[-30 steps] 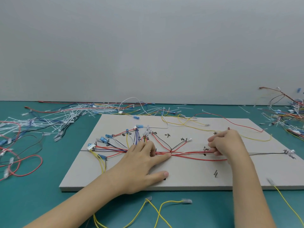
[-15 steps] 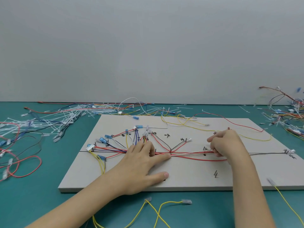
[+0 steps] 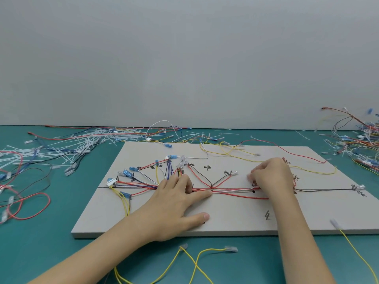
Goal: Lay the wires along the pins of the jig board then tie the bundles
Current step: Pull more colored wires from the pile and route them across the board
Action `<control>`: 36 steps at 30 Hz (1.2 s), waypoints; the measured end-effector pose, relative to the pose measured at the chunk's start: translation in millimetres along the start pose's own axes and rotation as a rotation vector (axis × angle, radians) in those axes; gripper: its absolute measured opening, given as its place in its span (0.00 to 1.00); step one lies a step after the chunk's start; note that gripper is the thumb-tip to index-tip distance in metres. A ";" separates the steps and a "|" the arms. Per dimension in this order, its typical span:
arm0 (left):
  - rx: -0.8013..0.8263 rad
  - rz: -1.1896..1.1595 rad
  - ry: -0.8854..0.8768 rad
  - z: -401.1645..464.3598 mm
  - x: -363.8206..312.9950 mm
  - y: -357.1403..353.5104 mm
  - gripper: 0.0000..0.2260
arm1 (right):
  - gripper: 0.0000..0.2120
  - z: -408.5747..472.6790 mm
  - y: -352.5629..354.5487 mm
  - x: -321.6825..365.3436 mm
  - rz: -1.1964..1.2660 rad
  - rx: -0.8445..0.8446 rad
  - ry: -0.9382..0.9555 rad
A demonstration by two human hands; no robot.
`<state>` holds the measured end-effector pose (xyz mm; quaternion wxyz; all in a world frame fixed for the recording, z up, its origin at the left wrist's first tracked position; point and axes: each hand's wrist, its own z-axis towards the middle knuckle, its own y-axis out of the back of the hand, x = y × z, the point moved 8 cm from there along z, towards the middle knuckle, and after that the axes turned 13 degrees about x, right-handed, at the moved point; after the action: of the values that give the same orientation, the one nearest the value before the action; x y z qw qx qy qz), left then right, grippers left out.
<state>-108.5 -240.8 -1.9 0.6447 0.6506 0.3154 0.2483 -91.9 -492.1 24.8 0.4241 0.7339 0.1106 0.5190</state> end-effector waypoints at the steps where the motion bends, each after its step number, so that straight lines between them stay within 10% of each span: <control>1: -0.001 0.003 0.002 -0.1 0.0 0.0 0.30 | 0.04 -1.1 -0.1 1.5 -0.012 -0.005 0.011; 36: 0.004 0.000 0.017 -2.2 -0.7 0.9 0.29 | 0.08 -10.6 -3.4 16.3 -0.004 0.186 0.255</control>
<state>-110.5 -239.8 -0.8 0.6409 0.6496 0.3213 0.2531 -92.9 -474.8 34.3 0.3375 0.6979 0.2127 0.5948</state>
